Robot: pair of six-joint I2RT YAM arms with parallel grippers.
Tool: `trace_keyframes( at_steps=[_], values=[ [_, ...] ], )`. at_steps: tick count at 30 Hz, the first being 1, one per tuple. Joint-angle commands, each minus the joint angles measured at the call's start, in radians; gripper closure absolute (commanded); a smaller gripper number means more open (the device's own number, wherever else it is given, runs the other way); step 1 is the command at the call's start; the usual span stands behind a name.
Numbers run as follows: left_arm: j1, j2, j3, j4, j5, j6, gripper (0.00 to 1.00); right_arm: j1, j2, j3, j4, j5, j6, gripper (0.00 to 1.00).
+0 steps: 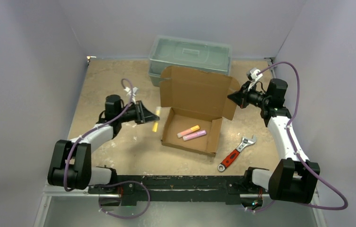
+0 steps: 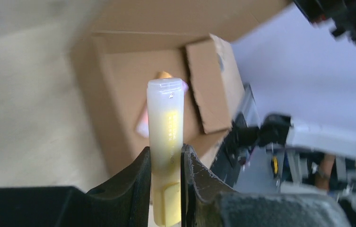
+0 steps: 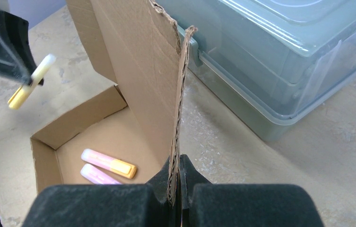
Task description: Fold the paper box
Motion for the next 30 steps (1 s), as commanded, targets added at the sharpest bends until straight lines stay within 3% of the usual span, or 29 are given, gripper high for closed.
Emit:
trace_keyframes(
  at_steps=[1,6,11,17,22,26,30],
  values=[
    [-0.188,-0.010,0.118,0.001,0.069,0.171,0.95,-0.006,-0.003,0.005,0.011,-0.024,-0.012,1.00],
    [-0.339,0.010,0.198,-0.095,-0.137,0.270,0.73,-0.006,-0.001,0.004,0.011,-0.024,-0.012,1.00],
    [-0.437,0.060,0.249,-0.092,-0.294,0.277,0.68,-0.005,0.000,0.004,0.011,-0.025,-0.012,1.00],
    [-0.481,0.075,0.280,-0.081,-0.372,0.263,0.60,-0.006,0.002,0.007,0.009,-0.026,-0.013,1.00],
    [-0.479,-0.123,0.177,-0.062,-0.560,0.281,0.56,-0.006,0.000,0.009,0.001,-0.029,-0.023,1.00],
    [-0.469,-0.326,0.012,0.012,-0.751,0.211,0.28,-0.006,0.001,0.012,-0.008,-0.033,-0.037,1.00],
    [-0.415,-0.400,-0.081,0.004,-0.827,0.109,0.24,-0.006,-0.004,0.014,-0.019,-0.045,-0.059,1.00]
  ],
)
